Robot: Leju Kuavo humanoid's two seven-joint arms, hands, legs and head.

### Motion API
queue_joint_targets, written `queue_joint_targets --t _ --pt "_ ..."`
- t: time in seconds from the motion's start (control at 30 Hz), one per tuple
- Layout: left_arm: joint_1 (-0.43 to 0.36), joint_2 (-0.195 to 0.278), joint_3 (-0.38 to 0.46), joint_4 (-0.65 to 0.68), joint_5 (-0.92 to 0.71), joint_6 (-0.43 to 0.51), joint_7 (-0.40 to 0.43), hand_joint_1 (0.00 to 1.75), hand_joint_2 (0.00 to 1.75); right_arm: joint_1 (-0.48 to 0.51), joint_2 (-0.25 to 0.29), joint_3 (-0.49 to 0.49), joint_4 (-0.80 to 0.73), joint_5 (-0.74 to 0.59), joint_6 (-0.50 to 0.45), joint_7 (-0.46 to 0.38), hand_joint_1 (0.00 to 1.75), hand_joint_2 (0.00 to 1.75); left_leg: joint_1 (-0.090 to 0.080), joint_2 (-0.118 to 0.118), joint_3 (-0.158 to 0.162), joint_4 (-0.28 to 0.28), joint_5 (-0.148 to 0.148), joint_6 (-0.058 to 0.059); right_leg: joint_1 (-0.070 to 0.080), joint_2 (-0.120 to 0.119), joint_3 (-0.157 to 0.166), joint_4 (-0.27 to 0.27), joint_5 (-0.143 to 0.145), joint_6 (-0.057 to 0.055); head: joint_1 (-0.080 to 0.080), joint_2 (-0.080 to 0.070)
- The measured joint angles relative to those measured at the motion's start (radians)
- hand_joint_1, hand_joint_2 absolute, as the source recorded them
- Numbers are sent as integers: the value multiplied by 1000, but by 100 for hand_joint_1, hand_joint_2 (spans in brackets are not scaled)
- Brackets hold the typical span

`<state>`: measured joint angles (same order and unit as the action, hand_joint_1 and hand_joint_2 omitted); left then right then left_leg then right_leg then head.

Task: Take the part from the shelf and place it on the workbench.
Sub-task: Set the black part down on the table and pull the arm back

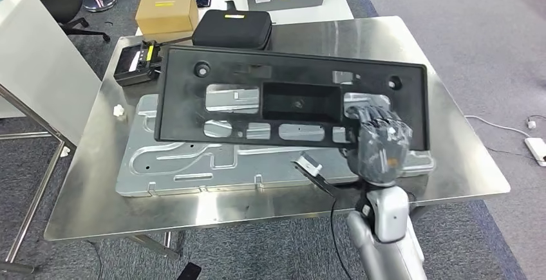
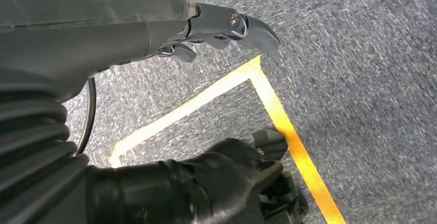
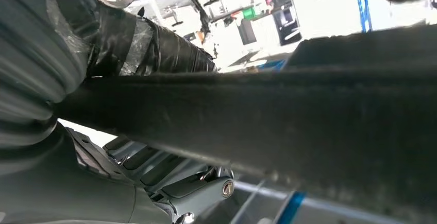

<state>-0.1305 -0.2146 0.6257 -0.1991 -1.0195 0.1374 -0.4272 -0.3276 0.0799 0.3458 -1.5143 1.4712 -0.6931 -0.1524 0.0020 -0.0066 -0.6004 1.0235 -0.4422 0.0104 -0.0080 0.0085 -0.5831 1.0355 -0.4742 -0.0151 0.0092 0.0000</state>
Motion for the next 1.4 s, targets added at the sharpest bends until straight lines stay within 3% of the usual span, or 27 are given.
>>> queue_joint_targets --t 0.07,0.13,0.23,0.27,0.3,0.33,0.4,0.47,0.57,0.63,0.73,0.77,0.8,0.83,0.87,0.93,1.0,1.07,1.13,1.17,1.2,1.27,1.3,1.33,1.4 --pt "-4 -2 -8 0 -7 -4 6 0 0 -44 -8 39 60 22 0 38 169 175 2 0 2 -9 3 7 0 0 -1 -3 0 12 0 0" --pt "-7 -4 -14 0 -15 -8 9 0 0 -90 -12 74 124 39 1 68 171 175 8 1 8 -21 10 18 0 -2 -14 25 -20 21 1 0" --pt "-17 -8 -27 0 -27 -15 15 0 0 -153 -13 116 233 58 2 111 170 175 9 3 10 -26 12 27 -2 -4 -99 198 -100 29 2 0" --pt "-18 -9 -32 0 -30 -18 19 0 0 -170 -13 126 271 66 2 125 170 175 9 2 11 -25 11 28 -4 -4 -128 251 -113 31 2 0" --pt "-19 -9 -36 0 -34 -20 24 0 0 -186 -13 135 307 73 2 139 170 175 9 1 11 -24 9 28 -5 -5 -143 272 -107 32 2 0" --pt "-20 -9 -39 0 -36 -23 28 0 0 -203 -13 142 342 79 3 152 170 175 9 0 12 -21 7 28 -6 -5 -139 254 -81 32 2 0" --pt "-22 -12 -46 0 -42 -27 34 0 0 -238 -10 152 407 82 6 173 171 175 9 -2 12 -13 0 24 -7 -6 -90 132 -8 28 3 0" --pt "-27 -15 -56 0 -48 -30 40 0 0 -277 -3 158 475 76 14 189 172 175 5 -2 7 -2 -6 16 -3 -7 -46 31 25 21 2 0" --pt "-32 -18 -67 0 -57 -33 47 0 0 -323 7 161 581 55 25 203 173 175 3 -2 2 1 -9 2 0 -5 -37 9 24 9 1 0" --pt "-35 -19 -74 0 -61 -34 49 0 0 -346 13 161 652 38 25 204 174 175 5 -1 -9 26 -28 -8 -5 -6 -33 2 27 -2 1 0" --pt "-40 -19 -83 0 -62 -34 49 0 0 -369 28 161 755 15 19 204 174 175 10 1 -88 191 -107 -21 -7 -8 -30 -2 27 -13 1 0" --pt "-41 -19 -85 0 -62 -35 49 0 0 -371 31 161 785 10 18 205 175 175 11 1 -119 249 -124 -24 -6 -8 -29 -2 26 -14 1 0" --pt "-41 -18 -86 0 -61 -35 49 0 0 -371 33 161 811 8 18 207 174 175 12 1 -136 277 -123 -26 -6 -8 -28 -2 25 -14 1 0" --pt "-41 -18 -87 0 -61 -37 49 0 0 -371 35 161 835 7 18 210 173 175 13 1 -136 267 -103 -27 -7 -8 -27 -1 24 -13 1 0" --pt "-42 -19 -88 0 -60 -38 50 0 0 -371 36 161 858 6 18 213 172 175 14 1 -118 220 -67 -27 -7 -7 -25 0 22 -11 1 0" --pt "-46 -19 -89 0 -59 -39 50 0 0 -373 39 161 896 2 18 218 172 175 15 1 -57 84 -5 -25 -6 -5 -23 3 16 -4 1 0" --pt "-49 -20 -90 0 -59 -39 50 0 0 -376 42 161 927 -6 19 219 172 175 12 -1 -25 15 11 -18 -3 -3 -24 5 14 6 1 0" --pt "-50 -20 -90 0 -59 -40 50 0 0 -379 42 160 955 -12 20 219 171 175 9 -2 -22 8 8 -6 -1 -3 -24 2 15 18 1 0" --pt "-51 -21 -90 0 -59 -40 50 0 0 -382 42 160 975 -14 21 219 127 175 11 -1 -17 0 11 8 -4 -3 -30 18 1 28 1 0" --pt "-53 -22 -90 0 -59 -40 50 0 0 -384 42 160 983 -14 21 219 95 175 13 0 -14 -4 13 14 -5 -4 -45 51 -19 32 1 0" --pt "-54 -22 -90 0 -59 -40 51 0 0 -386 42 159 991 -14 22 219 52 175 13 2 -12 -5 12 20 -6 -5 -71 104 -47 34 2 0" --pt "-56 -23 -90 0 -59 -42 51 0 0 -386 42 159 1008 -14 22 219 10 175 11 4 -12 -5 11 26 -5 -5 -137 236 -98 36 1 0" --pt "-56 -23 -90 0 -59 -43 51 0 0 -385 42 159 1015 -15 19 219 0 131 9 4 -11 -5 10 27 -5 -5 -159 276 -105 36 2 0" --pt "-56 -23 -90 0 -58 -43 51 0 0 -385 42 159 1020 -16 14 219 0 87 8 4 -9 -4 10 27 -5 -5 -163 280 -92 35 1 0" --pt "-56 -24 -91 0 -57 -43 52 0 0 -388 42 158 1024 -18 2 219 0 0 7 3 -3 -4 7 25 -4 -5 -113 173 -23 26 2 0"
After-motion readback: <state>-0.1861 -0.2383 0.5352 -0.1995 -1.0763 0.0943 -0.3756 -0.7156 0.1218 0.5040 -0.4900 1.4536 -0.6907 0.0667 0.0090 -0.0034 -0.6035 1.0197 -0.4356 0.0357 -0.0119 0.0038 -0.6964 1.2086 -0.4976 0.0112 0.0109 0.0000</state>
